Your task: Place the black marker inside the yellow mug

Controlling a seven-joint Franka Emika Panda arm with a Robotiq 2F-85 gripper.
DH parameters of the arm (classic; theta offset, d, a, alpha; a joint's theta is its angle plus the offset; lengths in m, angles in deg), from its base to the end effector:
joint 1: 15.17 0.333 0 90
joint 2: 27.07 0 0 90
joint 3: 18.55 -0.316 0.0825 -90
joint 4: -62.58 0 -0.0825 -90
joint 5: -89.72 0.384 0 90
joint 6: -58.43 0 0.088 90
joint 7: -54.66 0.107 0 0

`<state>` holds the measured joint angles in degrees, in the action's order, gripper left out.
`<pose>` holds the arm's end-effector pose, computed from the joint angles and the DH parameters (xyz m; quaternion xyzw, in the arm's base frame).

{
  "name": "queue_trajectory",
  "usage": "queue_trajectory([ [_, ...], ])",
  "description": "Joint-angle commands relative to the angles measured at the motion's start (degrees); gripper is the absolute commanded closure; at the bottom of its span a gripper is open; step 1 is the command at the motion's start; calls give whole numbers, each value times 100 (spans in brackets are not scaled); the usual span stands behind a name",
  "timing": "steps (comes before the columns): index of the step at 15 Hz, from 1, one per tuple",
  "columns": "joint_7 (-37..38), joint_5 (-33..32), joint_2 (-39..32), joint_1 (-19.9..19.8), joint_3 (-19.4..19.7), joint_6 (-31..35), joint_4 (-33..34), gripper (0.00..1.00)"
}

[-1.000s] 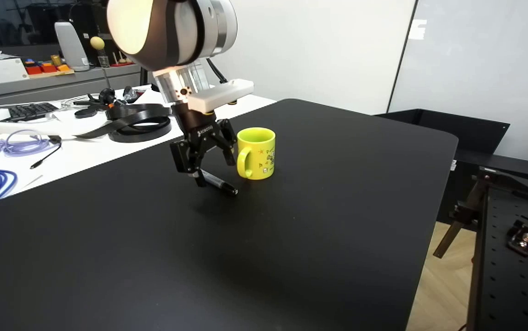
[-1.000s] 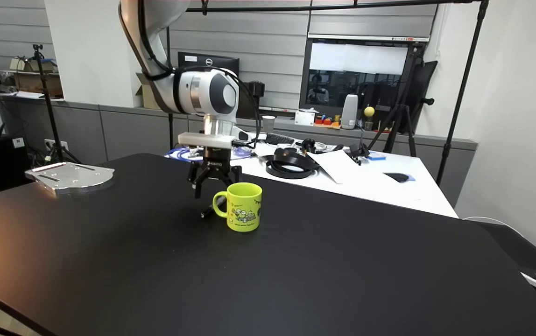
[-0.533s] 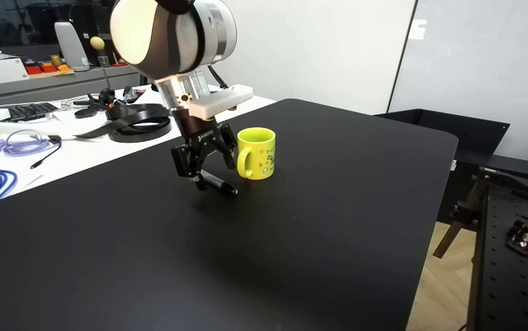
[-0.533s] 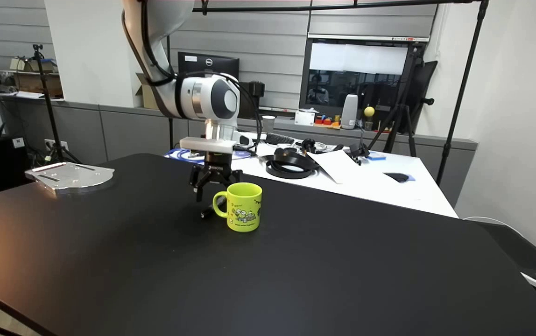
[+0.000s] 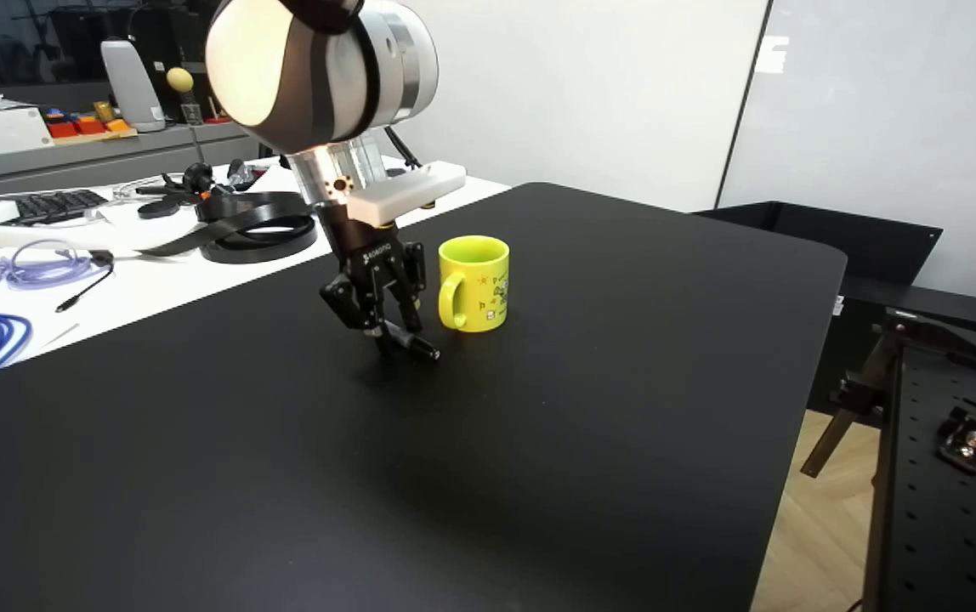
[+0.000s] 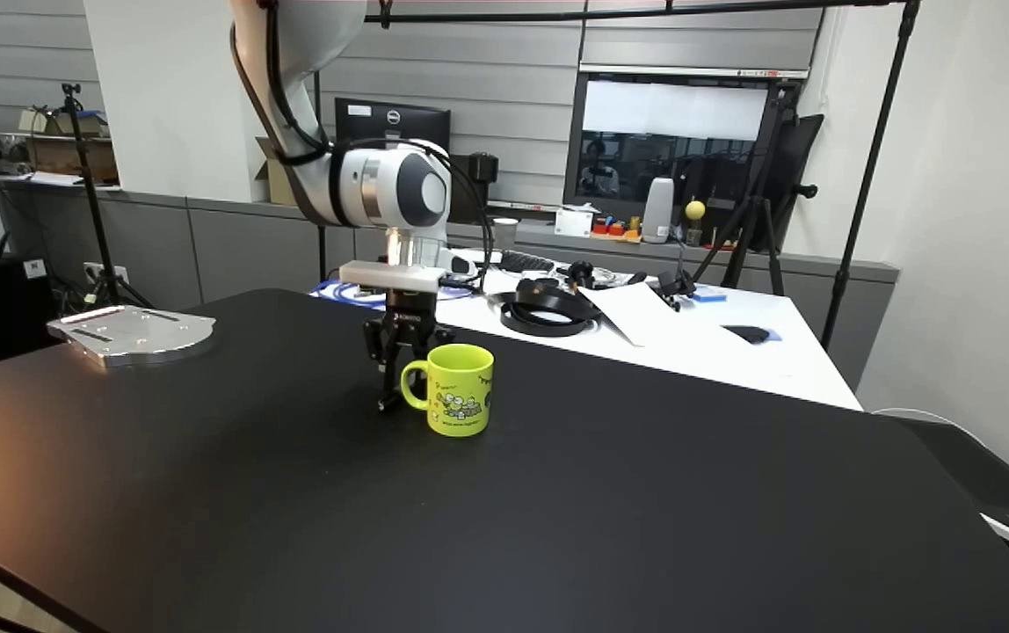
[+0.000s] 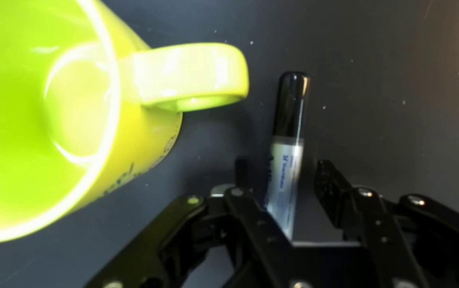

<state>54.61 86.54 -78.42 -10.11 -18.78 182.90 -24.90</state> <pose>0.6693 0.0595 0.1057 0.9899 0.0641 -0.1239 0.0248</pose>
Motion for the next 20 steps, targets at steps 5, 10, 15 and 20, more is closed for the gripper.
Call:
queue_trajectory([
  [5, 32, 6, 26, -38, -34, -30, 114, 95],
  [10, 13, -6, 412, 35, -81, -618, 8, 95],
  [15, 106, -55, 1018, 132, -132, -1646, -113, 95],
  [20, 395, 75, 1553, -28, -5, -2180, -159, 95],
])
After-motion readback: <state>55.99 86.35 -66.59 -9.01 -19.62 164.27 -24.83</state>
